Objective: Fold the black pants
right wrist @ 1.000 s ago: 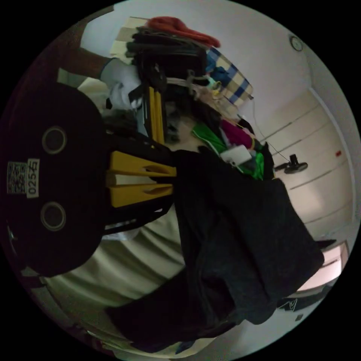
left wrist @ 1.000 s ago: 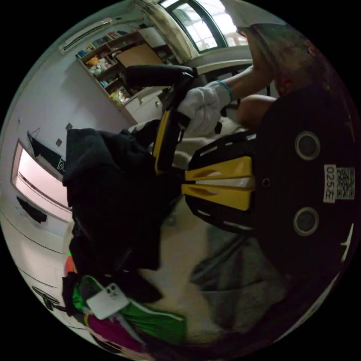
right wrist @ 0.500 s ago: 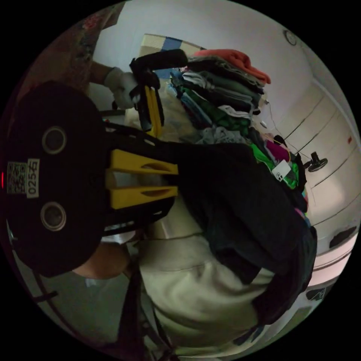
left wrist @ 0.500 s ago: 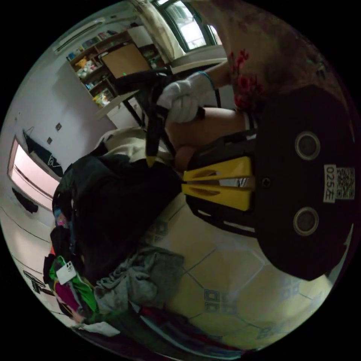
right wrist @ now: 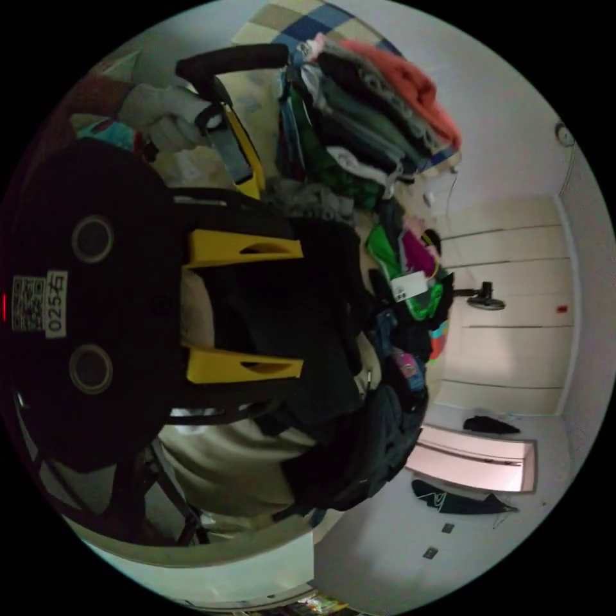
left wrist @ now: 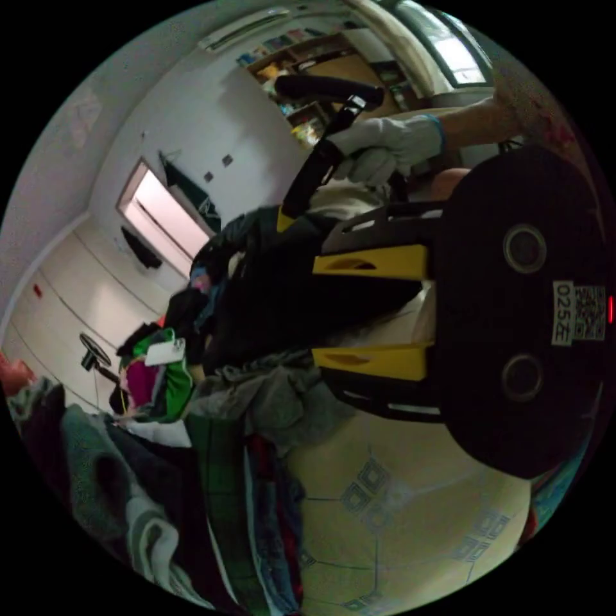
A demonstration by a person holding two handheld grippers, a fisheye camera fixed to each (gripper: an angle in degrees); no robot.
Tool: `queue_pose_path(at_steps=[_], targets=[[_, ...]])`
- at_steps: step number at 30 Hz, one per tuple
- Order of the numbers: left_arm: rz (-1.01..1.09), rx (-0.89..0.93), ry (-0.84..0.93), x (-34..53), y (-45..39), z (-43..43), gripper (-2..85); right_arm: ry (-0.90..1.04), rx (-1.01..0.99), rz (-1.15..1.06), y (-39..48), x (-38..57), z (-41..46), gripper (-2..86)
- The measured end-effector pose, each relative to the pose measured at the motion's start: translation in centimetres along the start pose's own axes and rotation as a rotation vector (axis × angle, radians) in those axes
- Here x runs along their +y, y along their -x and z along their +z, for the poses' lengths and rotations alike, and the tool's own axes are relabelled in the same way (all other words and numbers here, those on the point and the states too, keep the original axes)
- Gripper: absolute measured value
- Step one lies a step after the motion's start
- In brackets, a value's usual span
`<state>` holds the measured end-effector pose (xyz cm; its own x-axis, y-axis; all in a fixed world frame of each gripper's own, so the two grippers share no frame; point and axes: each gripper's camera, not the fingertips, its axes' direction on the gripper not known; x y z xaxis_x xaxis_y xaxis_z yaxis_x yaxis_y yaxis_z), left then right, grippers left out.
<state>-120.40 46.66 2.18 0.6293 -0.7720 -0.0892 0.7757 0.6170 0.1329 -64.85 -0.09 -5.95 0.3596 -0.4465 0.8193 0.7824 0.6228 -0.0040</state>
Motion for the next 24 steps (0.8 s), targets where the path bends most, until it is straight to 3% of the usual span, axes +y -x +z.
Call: queue_pose_path(at_steps=[3,5,8,19,24], targets=[[-0.158,0.037,0.205,-2.4,2.8,7.1,10.2,0.112,0.202,-0.055,2.1,-0.8,5.6,17.2],[-0.146,-0.066,0.198,-2.8,3.3,8.3,4.0,0.126,0.28,-0.116,3.2,0.2,6.6,13.5],[-0.111,-0.058,0.159,-2.5,5.4,8.0,-0.9,-0.027,0.124,-0.073,2.1,3.6,2.0,2.7],[0.109,0.737,-0.203,5.9,17.3,-7.6,-1.2,-0.164,0.118,0.065,-5.0,21.8,-13.3,-0.3],[0.084,1.114,-0.337,7.6,23.9,-9.3,-1.2,-0.258,-0.1,0.252,-9.3,29.9,-21.4,-0.1]])
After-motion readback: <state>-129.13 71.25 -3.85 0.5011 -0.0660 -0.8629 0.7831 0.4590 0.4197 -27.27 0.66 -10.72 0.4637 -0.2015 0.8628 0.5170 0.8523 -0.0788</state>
